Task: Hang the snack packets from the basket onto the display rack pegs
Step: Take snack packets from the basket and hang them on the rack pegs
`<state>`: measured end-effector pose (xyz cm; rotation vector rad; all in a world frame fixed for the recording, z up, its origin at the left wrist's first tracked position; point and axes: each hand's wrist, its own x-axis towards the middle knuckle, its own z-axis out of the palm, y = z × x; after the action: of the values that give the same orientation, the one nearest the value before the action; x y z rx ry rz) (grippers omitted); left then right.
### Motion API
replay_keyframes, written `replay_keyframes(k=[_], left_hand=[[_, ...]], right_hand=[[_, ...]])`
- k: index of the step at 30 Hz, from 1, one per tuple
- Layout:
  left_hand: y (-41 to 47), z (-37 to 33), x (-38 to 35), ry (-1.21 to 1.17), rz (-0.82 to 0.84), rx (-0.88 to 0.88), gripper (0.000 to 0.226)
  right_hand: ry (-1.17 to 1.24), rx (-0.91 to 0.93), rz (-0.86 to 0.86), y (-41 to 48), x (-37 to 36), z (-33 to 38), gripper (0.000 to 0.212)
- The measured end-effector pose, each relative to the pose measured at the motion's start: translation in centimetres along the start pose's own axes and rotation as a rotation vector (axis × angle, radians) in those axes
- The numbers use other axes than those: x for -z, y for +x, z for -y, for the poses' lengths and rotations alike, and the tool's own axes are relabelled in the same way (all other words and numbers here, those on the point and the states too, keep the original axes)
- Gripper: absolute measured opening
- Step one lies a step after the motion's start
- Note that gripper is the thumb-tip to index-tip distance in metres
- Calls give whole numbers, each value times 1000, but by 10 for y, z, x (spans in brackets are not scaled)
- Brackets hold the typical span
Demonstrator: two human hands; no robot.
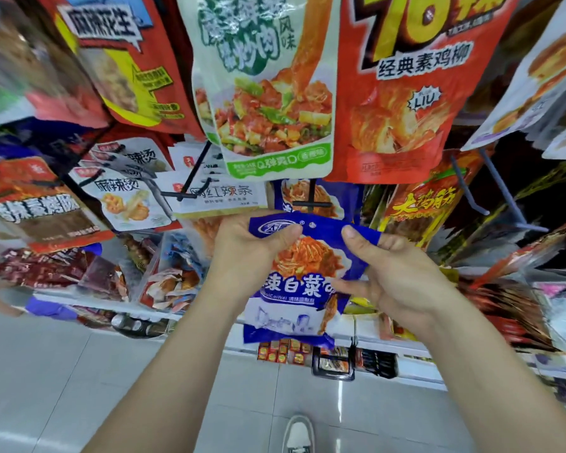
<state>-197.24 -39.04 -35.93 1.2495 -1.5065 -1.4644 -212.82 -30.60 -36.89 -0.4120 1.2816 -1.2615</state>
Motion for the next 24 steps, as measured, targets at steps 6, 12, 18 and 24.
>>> replay_keyframes(k=[6, 12, 18, 24], left_hand=[[16, -3, -3, 35, 27, -76, 17], [26, 0, -3, 73, 42, -129, 12], [30, 1, -1, 99, 23, -120, 23], [33, -6, -1, 180, 83, -148, 32]], right_hand=[[145, 142, -116, 13, -10, 0, 29], [115, 159, -162, 19, -13, 4, 18], [101, 133, -124, 22, -13, 6, 13], [101, 82, -63, 27, -8, 8, 12]])
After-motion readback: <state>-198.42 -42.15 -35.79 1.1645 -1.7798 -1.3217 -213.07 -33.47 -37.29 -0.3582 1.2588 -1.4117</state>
